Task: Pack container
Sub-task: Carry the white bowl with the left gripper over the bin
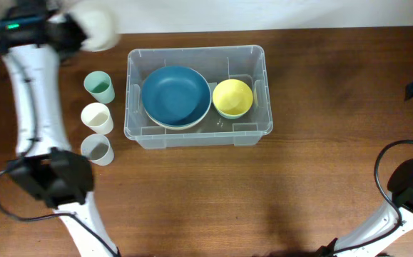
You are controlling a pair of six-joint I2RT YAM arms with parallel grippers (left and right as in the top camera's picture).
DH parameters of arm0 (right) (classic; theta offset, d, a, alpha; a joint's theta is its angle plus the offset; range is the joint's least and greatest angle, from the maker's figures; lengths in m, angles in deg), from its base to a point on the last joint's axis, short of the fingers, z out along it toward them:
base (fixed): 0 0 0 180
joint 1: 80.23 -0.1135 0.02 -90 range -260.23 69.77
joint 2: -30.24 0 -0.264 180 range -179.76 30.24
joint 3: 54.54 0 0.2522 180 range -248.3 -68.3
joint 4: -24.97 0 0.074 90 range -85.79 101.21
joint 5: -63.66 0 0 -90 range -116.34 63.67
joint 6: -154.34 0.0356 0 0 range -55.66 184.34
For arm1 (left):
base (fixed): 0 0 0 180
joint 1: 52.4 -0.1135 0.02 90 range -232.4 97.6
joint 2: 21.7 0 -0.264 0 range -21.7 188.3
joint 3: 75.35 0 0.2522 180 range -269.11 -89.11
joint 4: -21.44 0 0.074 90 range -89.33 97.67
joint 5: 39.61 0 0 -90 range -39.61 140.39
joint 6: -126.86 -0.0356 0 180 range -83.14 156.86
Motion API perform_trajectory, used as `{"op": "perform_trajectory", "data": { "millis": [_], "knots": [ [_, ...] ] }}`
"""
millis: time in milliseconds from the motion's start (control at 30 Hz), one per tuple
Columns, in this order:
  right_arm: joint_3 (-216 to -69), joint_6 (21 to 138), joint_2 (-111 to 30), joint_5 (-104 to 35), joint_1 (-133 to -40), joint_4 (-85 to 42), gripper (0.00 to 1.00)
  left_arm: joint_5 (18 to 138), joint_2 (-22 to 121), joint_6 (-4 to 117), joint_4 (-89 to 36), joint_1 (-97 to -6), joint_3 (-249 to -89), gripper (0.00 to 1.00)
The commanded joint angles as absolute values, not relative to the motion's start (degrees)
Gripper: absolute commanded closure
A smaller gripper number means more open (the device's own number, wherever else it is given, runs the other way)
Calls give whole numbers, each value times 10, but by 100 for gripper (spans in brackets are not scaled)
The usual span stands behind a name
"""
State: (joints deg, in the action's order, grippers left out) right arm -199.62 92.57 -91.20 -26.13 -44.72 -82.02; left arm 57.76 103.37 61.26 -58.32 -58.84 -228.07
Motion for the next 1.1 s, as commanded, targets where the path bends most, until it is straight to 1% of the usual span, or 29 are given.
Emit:
{"op": "perform_trajectory", "data": {
  "millis": [0, 133, 267, 467, 600, 733, 1067],
  "knots": [
    [-1993, 922, -901, -252, -446, -820, 1, 620, 1015, 577, -584, -509, -2289, 99],
    [-1993, 922, -901, -252, -446, -820, 1, 615, 1015, 564, -583, -423, -2289, 99],
    [-1993, 922, -901, -252, -446, -820, 1, 560, 1023, 546, -584, -350, -2289, 99],
    [-1993, 922, -901, -252, -446, -820, 1, 544, 1058, 532, -584, -274, -2289, 99],
    [-1993, 922, -901, -252, -446, -820, 1, 525, 1081, 532, -590, -262, -2289, 99],
    [-1993, 922, -901, -252, -446, -820, 1, 526, 1109, 532, -608, -263, -2289, 99],
    [-1993, 922, -901, -252, -446, -820, 1, 537, 1175, 532, -604, -260, -2289, 99]
  ]
}}
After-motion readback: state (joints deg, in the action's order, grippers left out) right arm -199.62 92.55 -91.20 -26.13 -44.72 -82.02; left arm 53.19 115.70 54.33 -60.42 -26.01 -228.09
